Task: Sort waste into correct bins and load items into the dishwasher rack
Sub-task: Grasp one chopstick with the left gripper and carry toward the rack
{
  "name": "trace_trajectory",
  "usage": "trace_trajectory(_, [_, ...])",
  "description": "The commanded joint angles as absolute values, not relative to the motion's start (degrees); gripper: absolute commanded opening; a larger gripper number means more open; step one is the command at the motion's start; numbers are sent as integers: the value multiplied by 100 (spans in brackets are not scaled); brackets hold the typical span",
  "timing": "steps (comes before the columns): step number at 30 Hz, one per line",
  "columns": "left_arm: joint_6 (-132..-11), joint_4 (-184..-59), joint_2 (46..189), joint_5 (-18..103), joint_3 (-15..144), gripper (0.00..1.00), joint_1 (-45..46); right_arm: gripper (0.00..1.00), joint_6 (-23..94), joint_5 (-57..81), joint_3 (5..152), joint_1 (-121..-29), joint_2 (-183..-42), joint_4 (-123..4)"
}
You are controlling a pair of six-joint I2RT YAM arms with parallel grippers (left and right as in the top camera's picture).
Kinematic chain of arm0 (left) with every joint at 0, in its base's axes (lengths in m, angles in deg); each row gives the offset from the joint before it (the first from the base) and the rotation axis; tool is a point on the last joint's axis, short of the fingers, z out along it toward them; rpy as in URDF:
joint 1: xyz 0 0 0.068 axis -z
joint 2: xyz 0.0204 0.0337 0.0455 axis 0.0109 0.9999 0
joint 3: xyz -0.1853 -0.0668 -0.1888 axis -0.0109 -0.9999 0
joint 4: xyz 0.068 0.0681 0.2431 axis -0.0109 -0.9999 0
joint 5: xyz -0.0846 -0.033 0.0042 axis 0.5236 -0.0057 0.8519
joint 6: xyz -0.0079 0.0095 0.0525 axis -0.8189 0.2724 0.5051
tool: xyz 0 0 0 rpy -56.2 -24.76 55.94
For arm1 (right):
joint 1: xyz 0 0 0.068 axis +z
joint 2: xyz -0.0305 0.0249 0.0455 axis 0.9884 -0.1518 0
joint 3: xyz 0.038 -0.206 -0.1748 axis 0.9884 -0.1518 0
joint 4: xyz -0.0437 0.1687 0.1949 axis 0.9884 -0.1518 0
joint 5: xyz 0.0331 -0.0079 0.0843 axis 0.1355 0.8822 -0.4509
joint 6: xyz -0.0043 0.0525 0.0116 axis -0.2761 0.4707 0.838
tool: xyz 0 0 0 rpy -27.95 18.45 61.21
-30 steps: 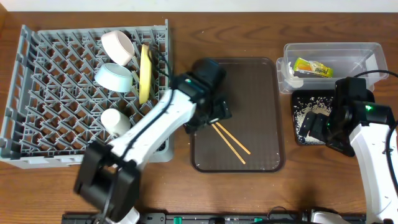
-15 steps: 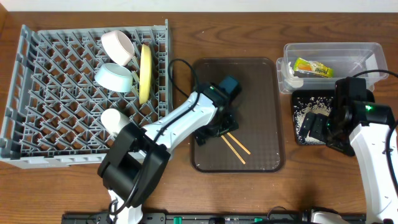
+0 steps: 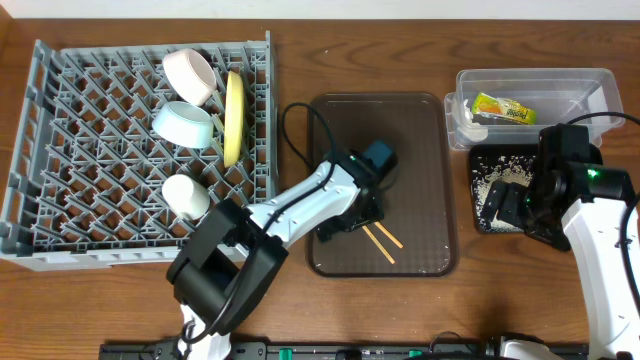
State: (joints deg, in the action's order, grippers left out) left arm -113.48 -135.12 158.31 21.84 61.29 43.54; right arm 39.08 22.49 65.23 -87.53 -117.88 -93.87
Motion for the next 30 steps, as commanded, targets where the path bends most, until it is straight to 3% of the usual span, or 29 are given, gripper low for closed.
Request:
trace_trajectory(1, [-11398, -13445, 15988, 2018, 6092, 86, 4461, 99, 3841, 2264, 6571, -8799, -11710, -9392])
trace_trajectory(18, [-11400, -13432, 16205, 2016, 6024, 84, 4622, 99, 3841, 2264, 6568, -8801, -11710, -9409])
trace_trajectory(26, [-11398, -13537, 16205, 2016, 6024, 58, 4622, 99, 3841, 2264, 6568, -8801, -11710, -9411])
trace_trajectory(30, [-11398, -13552, 16205, 2016, 6024, 36, 4622, 99, 3841, 2264, 6571, -8799, -11710, -9409])
